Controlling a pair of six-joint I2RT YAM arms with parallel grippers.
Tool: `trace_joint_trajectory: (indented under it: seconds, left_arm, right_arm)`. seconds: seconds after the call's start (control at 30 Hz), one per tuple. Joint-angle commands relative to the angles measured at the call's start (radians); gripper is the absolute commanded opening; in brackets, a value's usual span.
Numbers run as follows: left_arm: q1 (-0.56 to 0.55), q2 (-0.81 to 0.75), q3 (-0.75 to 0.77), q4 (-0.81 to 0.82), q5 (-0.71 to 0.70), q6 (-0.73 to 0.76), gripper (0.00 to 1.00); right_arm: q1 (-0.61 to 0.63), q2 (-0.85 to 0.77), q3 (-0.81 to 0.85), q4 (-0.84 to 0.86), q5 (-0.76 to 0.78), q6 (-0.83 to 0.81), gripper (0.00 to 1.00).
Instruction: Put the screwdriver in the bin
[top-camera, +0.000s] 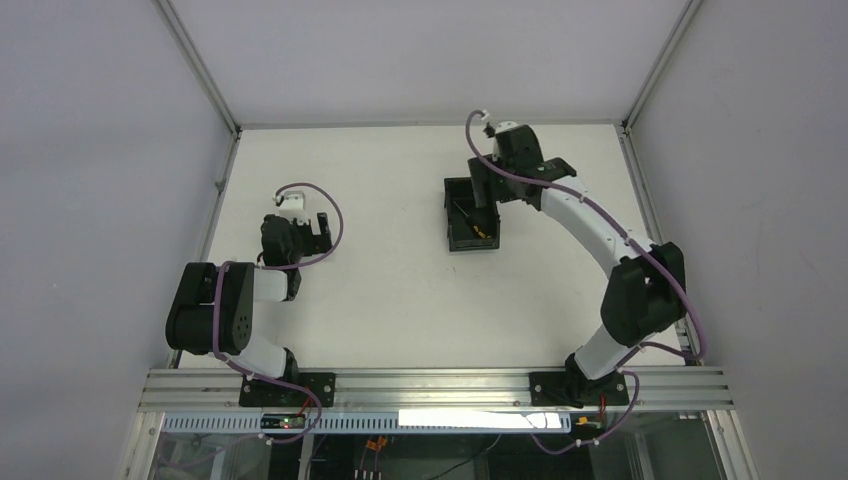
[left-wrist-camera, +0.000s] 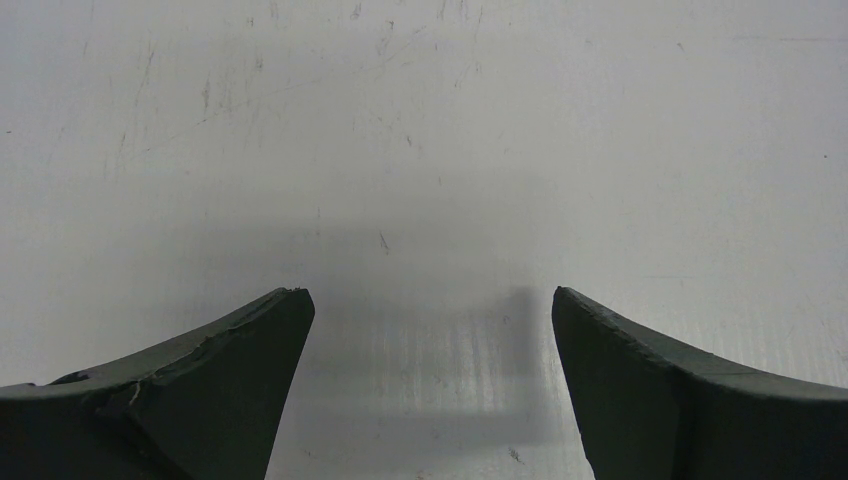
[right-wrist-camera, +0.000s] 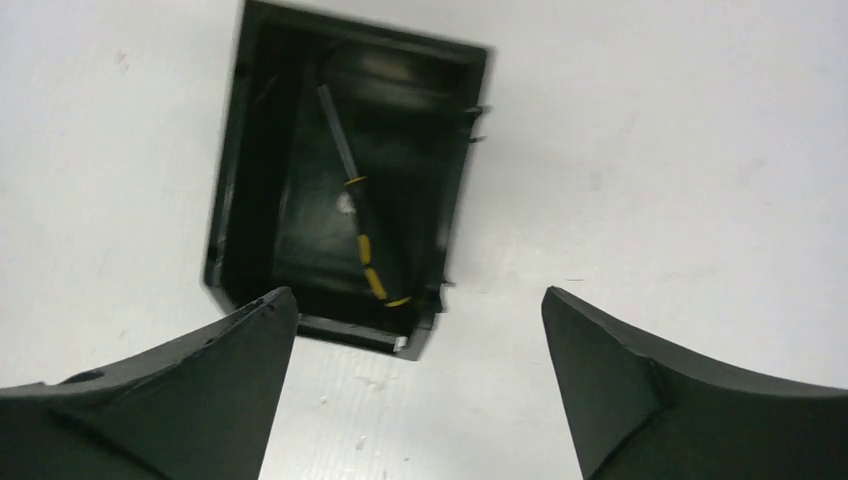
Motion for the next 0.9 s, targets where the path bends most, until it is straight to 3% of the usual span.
trace_joint_trajectory:
  seconds: [0.0, 0.33, 0.57, 0.87]
  left_arm:
    - [-0.001, -0.028, -0.002, 0.027, 0.002, -0.002, 0.99]
    - [-0.001, -0.028, -0.003, 0.027, 0.002, -0.002, 0.99]
    - [-0.001, -0.027, -0.003, 0.027, 0.002, -0.002, 0.99]
    - [-0.001, -0.026, -0.003, 0.027, 0.002, -0.002, 0.99]
  right_arm:
    - [-0.103, -0.073, 0.049, -0.061, 0.186, 0.176, 0.99]
    - [-0.447, -0.085, -0.001, -0.062, 0.12, 0.2, 0.99]
    - [-0.497, -0.07, -0.021, -0.032, 0.185, 0.137, 0.99]
    - [-0.514, -0.087, -0.043, -0.022, 0.156, 0.164, 0.99]
